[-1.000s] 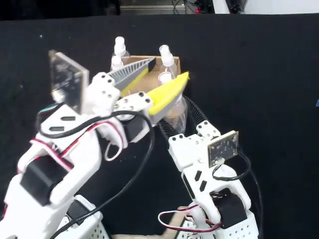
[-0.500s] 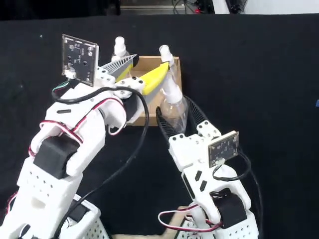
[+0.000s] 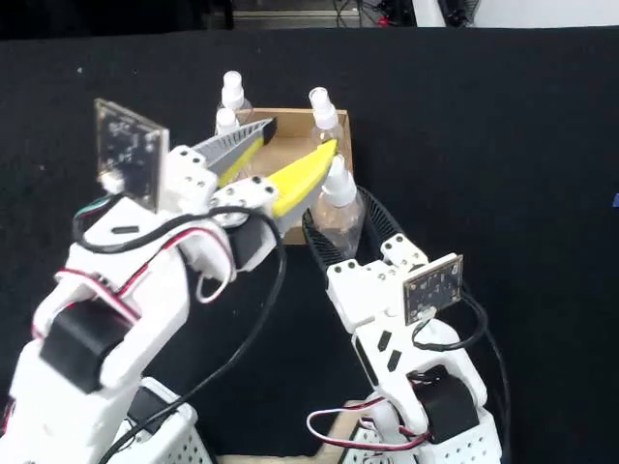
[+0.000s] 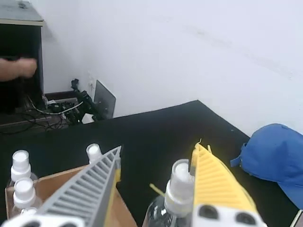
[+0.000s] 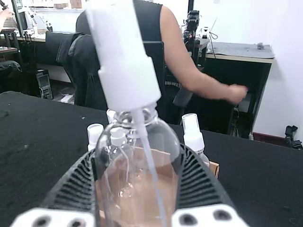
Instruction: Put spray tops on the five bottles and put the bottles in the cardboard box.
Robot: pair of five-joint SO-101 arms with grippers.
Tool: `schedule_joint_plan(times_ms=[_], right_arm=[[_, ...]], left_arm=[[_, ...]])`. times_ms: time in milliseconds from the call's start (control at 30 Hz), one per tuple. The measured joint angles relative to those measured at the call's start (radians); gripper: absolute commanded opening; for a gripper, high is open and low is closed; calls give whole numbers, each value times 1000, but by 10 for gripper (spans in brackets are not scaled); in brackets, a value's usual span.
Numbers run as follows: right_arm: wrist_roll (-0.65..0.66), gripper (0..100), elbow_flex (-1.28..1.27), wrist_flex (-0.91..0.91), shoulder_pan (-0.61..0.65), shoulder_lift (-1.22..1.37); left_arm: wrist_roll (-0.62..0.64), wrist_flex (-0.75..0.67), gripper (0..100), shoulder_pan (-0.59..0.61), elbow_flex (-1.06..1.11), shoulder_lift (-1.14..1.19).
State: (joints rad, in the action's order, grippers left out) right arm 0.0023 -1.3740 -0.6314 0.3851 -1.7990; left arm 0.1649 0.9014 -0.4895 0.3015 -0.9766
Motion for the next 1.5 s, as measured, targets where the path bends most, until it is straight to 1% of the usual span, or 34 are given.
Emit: schedule_joint_plan(times_ms=[133,233,367,533,667,800,900,967,1100,1233,1333,1400,1500], right_arm=[[2,10,0,3,-9,0],[-3,10,-23,57,-57,0],[-75,10,-132,195,-118,0],[-95,10,-293,454,-178,0],[-103,10,-313,529,-181,0],[-103,10,-313,563,-181,8],[-103,10,-313,666,-183,57],[-103,10,-313,700,-181,107],[-103,12,-201,704,-181,278],[-103,13,-100,712,-181,482],[-103,11,-91,712,-181,612],[-103,11,-91,720,-181,677],[-115,11,-107,838,-181,735]], left_arm=[[0,60,220,5,-34,-35],[0,97,220,94,-49,-55],[0,137,220,259,-25,-58],[0,138,220,471,135,-63],[0,138,220,598,272,-63],[0,138,220,661,382,-63],[0,138,220,698,450,-63],[0,126,220,701,508,-63],[0,-12,220,706,663,-61],[0,-250,220,707,844,-60],[0,-423,220,707,961,-61],[0,-514,220,707,1019,-61],[0,-597,220,707,1074,-61]])
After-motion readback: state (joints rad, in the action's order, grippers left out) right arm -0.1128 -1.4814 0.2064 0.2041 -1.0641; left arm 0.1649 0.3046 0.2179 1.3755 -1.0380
